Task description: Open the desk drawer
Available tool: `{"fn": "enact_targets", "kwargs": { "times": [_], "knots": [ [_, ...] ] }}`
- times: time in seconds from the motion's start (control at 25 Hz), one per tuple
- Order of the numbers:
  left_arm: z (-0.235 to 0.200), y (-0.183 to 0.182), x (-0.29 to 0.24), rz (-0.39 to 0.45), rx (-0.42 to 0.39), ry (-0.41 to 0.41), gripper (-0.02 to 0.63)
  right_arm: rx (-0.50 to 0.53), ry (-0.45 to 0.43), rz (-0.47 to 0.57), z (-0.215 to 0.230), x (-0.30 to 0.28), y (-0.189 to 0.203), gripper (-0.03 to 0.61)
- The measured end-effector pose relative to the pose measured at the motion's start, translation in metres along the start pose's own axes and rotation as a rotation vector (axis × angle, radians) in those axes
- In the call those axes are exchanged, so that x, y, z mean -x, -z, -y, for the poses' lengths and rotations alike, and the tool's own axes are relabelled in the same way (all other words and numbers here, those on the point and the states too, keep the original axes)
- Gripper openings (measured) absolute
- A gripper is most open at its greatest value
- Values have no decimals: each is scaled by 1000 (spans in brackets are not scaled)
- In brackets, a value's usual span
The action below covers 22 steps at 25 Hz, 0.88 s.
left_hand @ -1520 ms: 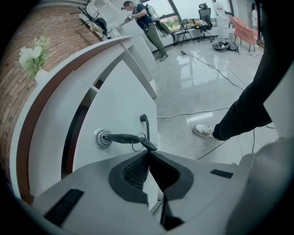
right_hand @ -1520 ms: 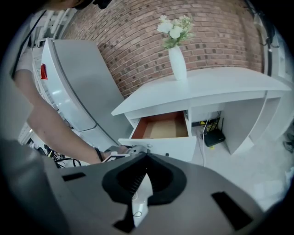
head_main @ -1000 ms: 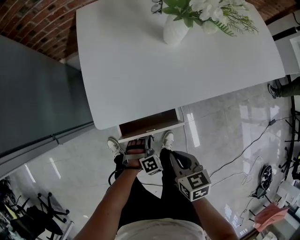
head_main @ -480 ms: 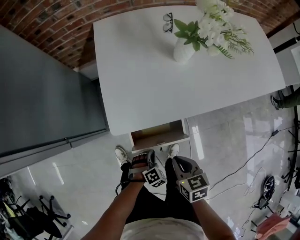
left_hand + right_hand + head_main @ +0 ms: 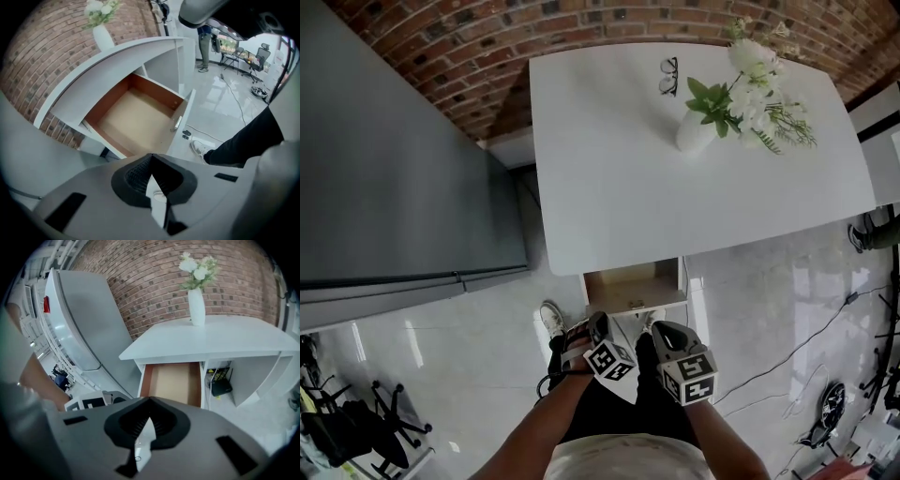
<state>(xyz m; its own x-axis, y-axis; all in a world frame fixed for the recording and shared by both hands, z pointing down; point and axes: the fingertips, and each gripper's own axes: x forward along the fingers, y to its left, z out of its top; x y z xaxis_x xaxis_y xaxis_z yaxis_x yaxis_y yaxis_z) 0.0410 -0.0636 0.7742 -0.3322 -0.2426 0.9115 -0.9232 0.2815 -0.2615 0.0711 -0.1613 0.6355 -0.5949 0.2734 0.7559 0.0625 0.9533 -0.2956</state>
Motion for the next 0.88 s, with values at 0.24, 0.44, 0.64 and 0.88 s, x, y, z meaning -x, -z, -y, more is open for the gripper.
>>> {"fn": "enact_targets", "kwargs": {
  "times": [0.24,0.44,0.64,0.88],
  "knots": [
    [-29,11,23,-31,223,4,6,27,-35,22,-20,-7,-18,9],
    [-48,18,50,-31,419,21,6,46,-54,21,-37,-4,-29,9],
    [-69,14,73,2,575,30,6,74,-96,27,-53,-5,-39,9],
    [-87,13,89,20,690,35,6,109,-102,66,-65,-7,-60,9]
  ]
}}
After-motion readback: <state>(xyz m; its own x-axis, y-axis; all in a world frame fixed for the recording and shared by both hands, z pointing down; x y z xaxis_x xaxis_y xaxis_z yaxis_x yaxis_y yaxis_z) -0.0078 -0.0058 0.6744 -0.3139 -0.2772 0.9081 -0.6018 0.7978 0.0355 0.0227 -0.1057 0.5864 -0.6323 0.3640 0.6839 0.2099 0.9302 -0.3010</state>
